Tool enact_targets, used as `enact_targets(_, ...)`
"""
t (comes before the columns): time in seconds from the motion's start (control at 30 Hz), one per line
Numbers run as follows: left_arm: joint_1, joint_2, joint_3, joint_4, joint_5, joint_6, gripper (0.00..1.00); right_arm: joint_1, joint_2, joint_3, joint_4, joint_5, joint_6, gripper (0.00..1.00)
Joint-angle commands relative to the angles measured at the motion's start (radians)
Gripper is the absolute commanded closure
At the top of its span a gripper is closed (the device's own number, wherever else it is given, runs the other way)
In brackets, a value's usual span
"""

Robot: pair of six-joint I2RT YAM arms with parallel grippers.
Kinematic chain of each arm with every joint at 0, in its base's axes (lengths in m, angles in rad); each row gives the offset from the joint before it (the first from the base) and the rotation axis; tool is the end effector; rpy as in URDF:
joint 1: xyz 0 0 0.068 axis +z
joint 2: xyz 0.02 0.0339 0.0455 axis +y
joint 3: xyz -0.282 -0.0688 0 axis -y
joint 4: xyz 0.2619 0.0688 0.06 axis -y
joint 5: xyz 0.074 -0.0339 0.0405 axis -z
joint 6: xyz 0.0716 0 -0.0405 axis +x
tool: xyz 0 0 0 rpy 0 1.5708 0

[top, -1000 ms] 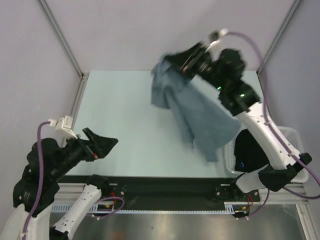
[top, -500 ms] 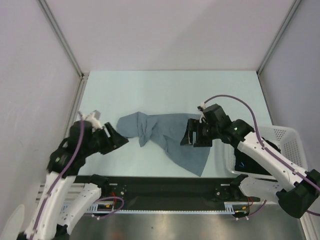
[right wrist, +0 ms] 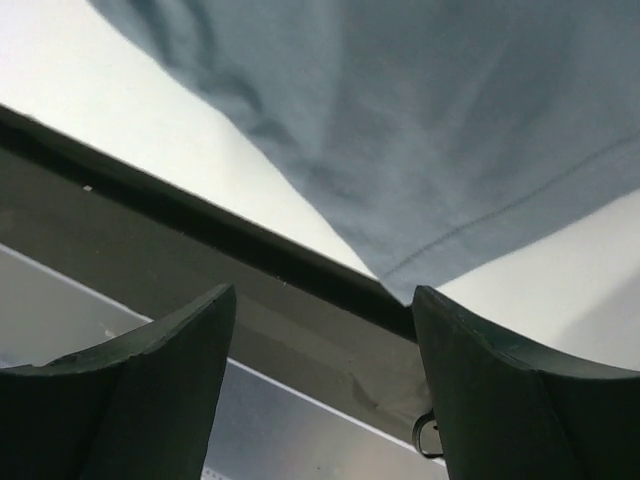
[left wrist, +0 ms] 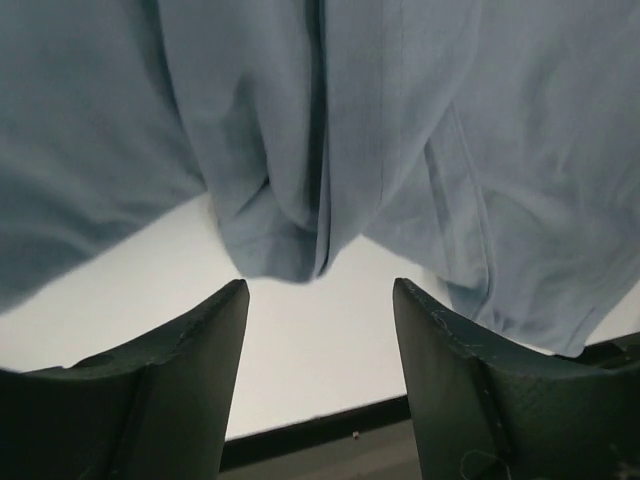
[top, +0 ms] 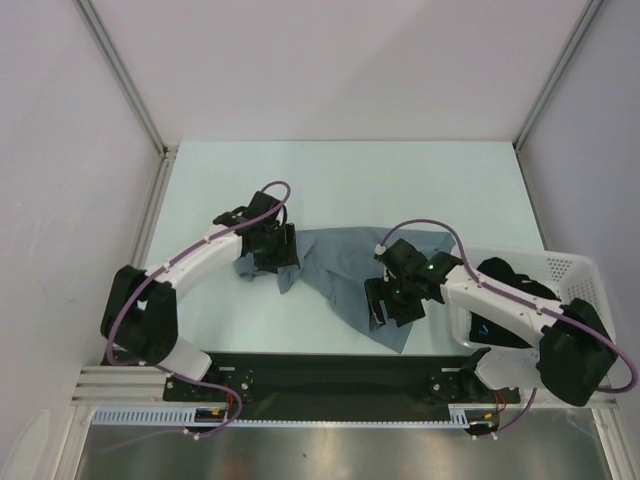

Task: Fold and stack the t-shirts
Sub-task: Flatten the tshirt out

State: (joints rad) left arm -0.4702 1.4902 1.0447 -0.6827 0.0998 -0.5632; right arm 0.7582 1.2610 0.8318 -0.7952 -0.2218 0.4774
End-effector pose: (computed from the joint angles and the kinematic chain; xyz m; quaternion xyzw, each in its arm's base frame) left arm 0.2836 -0.1521 0.2046 -0.0344 0.9739 -0.1506 0.1666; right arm 0.1678 0.1806 0.1923 -0.1559 0.9667 0.1881 0.0765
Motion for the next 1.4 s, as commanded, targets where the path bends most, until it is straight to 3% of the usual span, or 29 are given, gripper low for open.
enact_targets(0.0, -0.004, 0.066, 0.075, 0.083, -0.022, 0.078, 0.35, 0.033, 0.061, 0.016, 0.12, 0.047, 0.015, 0.25)
enact_targets(0.2, -0.001, 0.22, 0.124, 0.121, 0.076, 0.095, 0.39, 0.039, 0.262, 0.078, 0.079, 0.148, 0.018, 0.32)
enact_targets(0.27, 0.005, 0.254, 0.127, 0.127, 0.072, 0.092, 0.51, 0.036, 0.296, 0.075, 0.068, 0.163, 0.017, 0.32)
enact_targets(0.33, 0.024, 0.287, 0.13, 0.12, 0.074, 0.098, 0.8, 0.026, 0.31, 0.063, 0.074, 0.171, 0.021, 0.32)
enact_targets(0.4, 0.064, 0.277, 0.13, 0.059, 0.043, 0.115, 1.0, 0.015, 0.331, 0.064, 0.077, 0.168, 0.024, 0.34)
enact_targets(0.6, 0.099, -0.008, 0.017, -0.078, -0.138, 0.2, 0.99, -0.095, 0.389, 0.09, 0.1, 0.153, 0.014, 0.36)
enact_targets(0.63, 0.099, -0.051, -0.006, -0.089, -0.124, 0.201, 0.99, -0.114, 0.415, 0.105, 0.112, 0.139, 0.007, 0.36)
enact_targets(0.77, 0.108, -0.216, -0.188, -0.106, 0.143, 0.148, 1.0, -0.248, 0.535, 0.164, 0.157, 0.03, -0.037, 0.36)
enact_targets(0.93, 0.107, -0.477, -0.38, -0.116, 0.192, 0.031, 0.99, -0.321, 0.664, 0.305, 0.084, 0.062, -0.115, 0.43)
enact_targets(1.0, 0.107, -0.565, -0.382, -0.15, 0.213, 0.008, 0.83, -0.327, 0.673, 0.339, 0.056, 0.081, -0.131, 0.42)
enact_targets(1.03, 0.107, -0.585, -0.377, -0.181, 0.239, -0.009, 0.64, -0.327, 0.672, 0.346, 0.042, 0.085, -0.143, 0.41)
enact_targets(1.07, 0.104, -0.6, -0.374, -0.19, 0.27, -0.017, 0.34, -0.326, 0.655, 0.349, 0.03, 0.085, -0.146, 0.41)
enact_targets(1.13, 0.093, -0.651, -0.359, -0.213, 0.31, -0.035, 0.32, -0.319, 0.617, 0.337, 0.005, 0.087, -0.148, 0.4)
enact_targets(1.23, 0.082, -0.747, -0.287, -0.294, 0.212, -0.079, 0.3, -0.289, 0.517, 0.31, -0.021, 0.094, -0.151, 0.4)
enact_targets(1.37, 0.085, -0.76, -0.219, -0.26, 0.095, -0.099, 0.05, -0.264, 0.436, 0.309, -0.03, 0.099, -0.137, 0.39)
